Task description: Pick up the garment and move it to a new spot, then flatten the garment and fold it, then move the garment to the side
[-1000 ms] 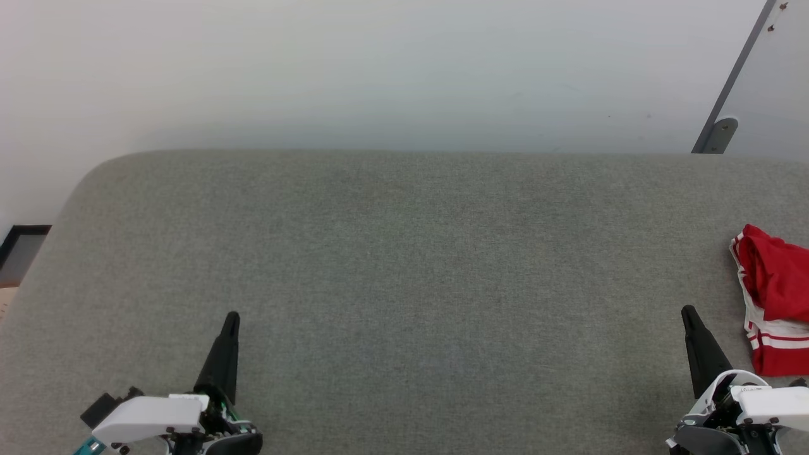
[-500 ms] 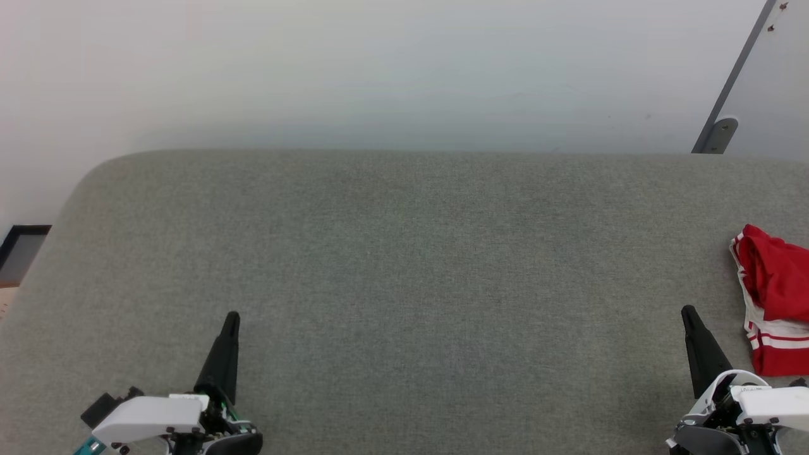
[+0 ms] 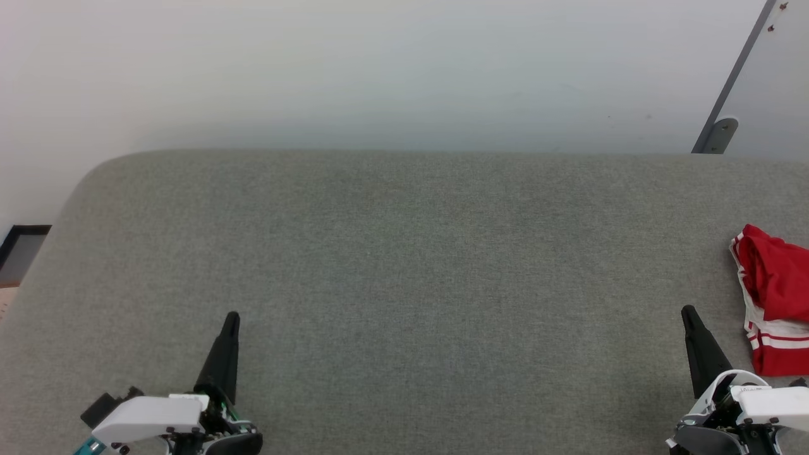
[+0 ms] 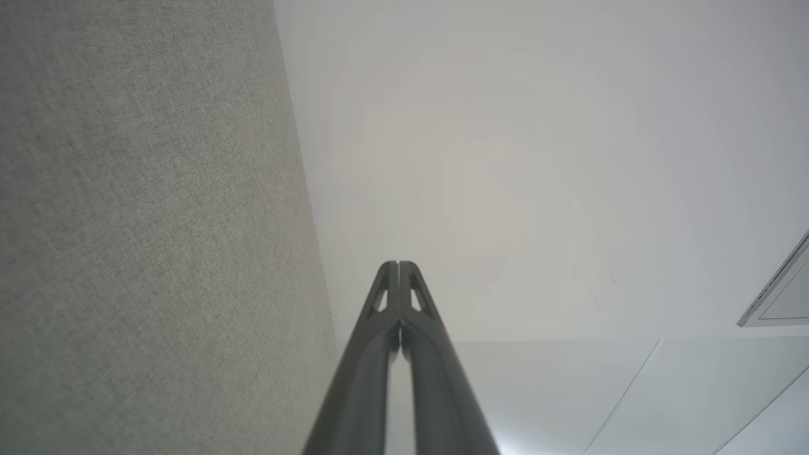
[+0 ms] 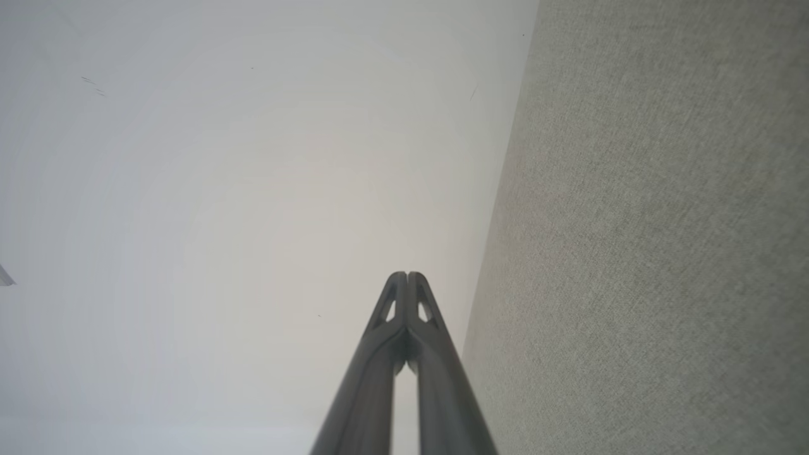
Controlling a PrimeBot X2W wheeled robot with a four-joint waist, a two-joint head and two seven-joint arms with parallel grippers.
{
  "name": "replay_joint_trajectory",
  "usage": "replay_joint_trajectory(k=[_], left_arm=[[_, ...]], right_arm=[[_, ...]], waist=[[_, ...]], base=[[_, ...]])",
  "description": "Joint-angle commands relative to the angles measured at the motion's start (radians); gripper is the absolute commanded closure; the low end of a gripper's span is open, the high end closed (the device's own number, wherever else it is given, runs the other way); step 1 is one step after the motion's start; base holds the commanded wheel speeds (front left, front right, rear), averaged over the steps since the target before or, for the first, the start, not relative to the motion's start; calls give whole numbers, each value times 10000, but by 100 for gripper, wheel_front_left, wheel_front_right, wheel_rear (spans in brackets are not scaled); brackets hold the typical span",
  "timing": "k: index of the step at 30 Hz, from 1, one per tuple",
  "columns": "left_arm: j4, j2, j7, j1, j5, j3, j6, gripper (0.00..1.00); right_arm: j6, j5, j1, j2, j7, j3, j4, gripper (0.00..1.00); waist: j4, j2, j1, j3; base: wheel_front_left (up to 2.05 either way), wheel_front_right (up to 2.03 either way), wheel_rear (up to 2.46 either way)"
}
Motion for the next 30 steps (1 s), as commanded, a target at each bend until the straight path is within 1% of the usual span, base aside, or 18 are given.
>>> replay_joint_trajectory(k=[1, 30], left_arm=[[7, 9, 30, -96, -31, 18, -36, 100], [6, 9, 28, -95, -33, 19, -36, 100]], right_arm=[[-10, 40, -31, 33, 22, 4, -25, 100], [-10, 41, -31, 34, 20, 6, -25, 100]], waist=[[0, -1, 0, 0], [0, -1, 0, 0]], base=[[0, 0, 0], [0, 0, 0]])
